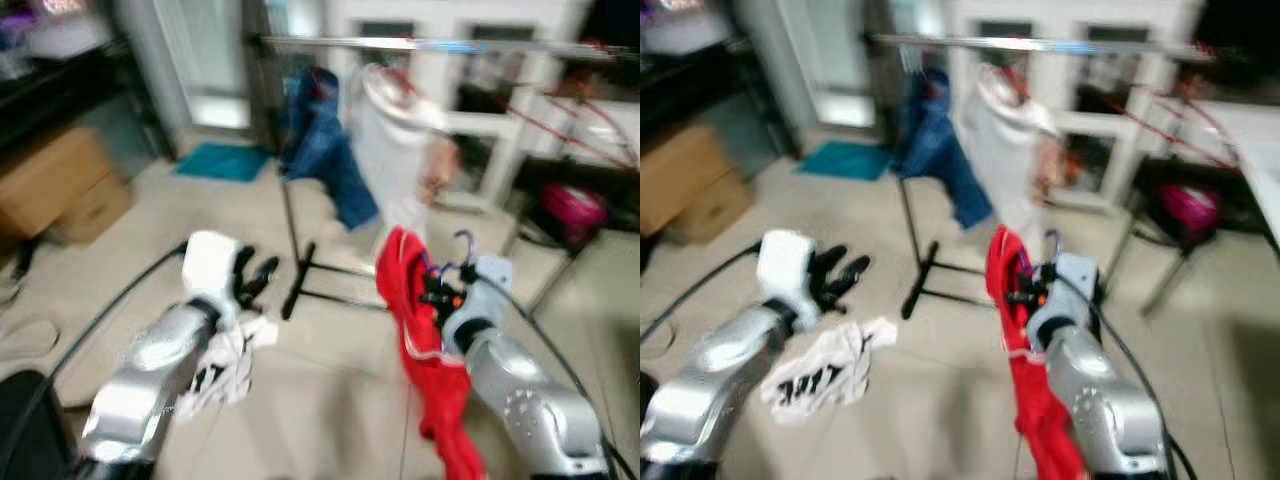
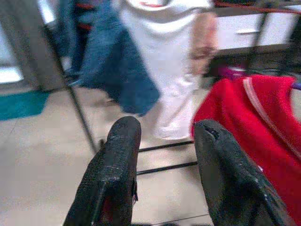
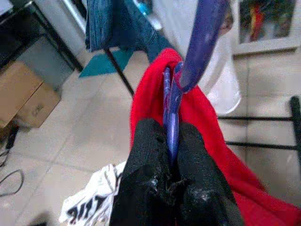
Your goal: Hang hanger
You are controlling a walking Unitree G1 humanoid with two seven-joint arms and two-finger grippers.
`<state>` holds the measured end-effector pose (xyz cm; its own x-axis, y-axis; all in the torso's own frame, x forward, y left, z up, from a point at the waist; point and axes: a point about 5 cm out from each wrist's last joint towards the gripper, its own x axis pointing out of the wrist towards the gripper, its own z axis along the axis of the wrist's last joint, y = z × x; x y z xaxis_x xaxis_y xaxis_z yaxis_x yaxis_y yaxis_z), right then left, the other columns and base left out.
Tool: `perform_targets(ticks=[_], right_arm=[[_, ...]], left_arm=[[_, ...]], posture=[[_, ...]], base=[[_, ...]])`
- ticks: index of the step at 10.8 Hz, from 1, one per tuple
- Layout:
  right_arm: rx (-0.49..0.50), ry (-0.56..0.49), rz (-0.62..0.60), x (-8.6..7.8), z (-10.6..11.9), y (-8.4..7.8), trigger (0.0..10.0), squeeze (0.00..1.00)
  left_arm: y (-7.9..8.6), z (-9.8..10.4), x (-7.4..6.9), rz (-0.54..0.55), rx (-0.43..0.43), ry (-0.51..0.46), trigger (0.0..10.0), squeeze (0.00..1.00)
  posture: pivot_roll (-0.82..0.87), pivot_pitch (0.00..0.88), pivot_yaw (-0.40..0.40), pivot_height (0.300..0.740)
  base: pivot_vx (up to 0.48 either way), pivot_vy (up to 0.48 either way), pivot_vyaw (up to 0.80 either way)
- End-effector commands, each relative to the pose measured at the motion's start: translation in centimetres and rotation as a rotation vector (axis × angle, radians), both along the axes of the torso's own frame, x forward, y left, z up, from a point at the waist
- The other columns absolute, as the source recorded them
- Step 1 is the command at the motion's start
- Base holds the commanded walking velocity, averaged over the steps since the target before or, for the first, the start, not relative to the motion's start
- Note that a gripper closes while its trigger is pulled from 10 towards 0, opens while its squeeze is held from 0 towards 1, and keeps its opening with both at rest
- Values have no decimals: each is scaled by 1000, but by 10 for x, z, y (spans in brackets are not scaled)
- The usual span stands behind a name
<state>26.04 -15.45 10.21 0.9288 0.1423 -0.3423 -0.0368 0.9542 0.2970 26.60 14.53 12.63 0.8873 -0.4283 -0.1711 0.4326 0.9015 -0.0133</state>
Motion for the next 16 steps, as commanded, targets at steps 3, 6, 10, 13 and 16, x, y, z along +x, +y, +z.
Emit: perform_targets(ticks=[3,6,10,13,16], right_arm=[[58,-119,82,9,29,20,10000,0],[-19,-232,298,8,51,34,10000,0],[35,-298,664,-2,80,36,10000,0],[-40,-249,838,-6,93,18,10000,0],[73,-270,964,-15,108,15,10000,0]], left_arm=[[5,0,5,30,-23,11,10000,0],[4,-7,3,-21,-79,85,10000,1000],[32,2,26,-2,27,29,10000,1000],[65,62,17,-324,106,-81,10000,0],[107,49,21,-352,286,27,10000,0]], posture=[[-80,0,112,740],[-83,0,110,740],[-104,0,113,740],[-116,0,123,740],[-110,0,120,740]], base=[[0,0,0],[0,0,0],[0,0,0],[0,0,0],[0,0,0]])
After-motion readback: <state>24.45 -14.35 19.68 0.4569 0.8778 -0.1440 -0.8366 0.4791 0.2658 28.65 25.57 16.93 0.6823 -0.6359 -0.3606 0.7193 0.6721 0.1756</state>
